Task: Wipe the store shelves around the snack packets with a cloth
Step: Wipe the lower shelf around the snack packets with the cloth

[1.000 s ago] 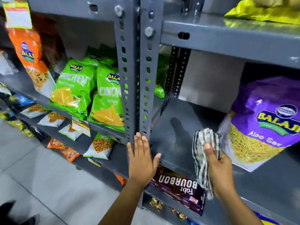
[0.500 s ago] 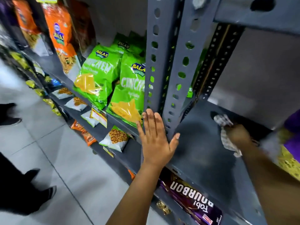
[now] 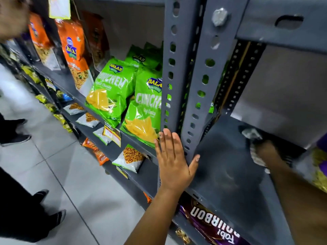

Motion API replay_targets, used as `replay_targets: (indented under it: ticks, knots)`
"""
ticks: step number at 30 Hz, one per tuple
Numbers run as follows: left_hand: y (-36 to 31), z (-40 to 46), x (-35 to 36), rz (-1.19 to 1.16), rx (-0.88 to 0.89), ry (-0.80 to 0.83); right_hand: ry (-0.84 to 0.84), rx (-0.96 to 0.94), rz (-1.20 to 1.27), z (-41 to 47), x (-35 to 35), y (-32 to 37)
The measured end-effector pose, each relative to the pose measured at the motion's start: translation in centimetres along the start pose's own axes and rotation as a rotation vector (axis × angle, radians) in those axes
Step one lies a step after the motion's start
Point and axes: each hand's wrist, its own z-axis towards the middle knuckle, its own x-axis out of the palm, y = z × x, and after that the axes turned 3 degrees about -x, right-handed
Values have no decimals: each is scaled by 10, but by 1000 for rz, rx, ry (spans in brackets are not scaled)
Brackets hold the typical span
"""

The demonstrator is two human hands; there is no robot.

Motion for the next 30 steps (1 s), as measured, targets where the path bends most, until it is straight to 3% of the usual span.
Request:
replay_targets:
  ticks: [2,4,7,11,14,16,18,19,21,24,26,28,30]
  knots:
    - [2,-1,2,2,8,-7,63,-49,-280,15,11,3]
    - [1,-1,2,13,9,-2,41,-150,-335,29,20,17]
    - [1,0,-1,14,7,10,104,-369,-268,18,40,42]
    - [2,0,-2,20,3,19,107,-508,-93,-40,50,53]
    - [2,-1,-5,31,-14,52,252,-499,-35,-83,48,43]
    - [1,0,-6,27,-19,74,329,-384,141,-89,29,42]
    - [1,-3,-8,26,-10,83,210,-208,315,-70,8,37]
    - [1,-3,-8,25,-11,87,100,-161,338,-56,0,31]
    - [0,-3,-7,7,-22,94,53,-113,298,-39,0,20]
    - [0,-2,-6,-12,-16,91,82,-254,-41,-37,31,15]
    - [-1,1,-7,-9,-18,102,118,-399,-98,-58,44,21]
    - [-2,0,-10,0,-26,114,233,-474,-80,-82,47,18]
    - [-2,-1,-12,19,-31,127,455,-450,-51,-92,32,4]
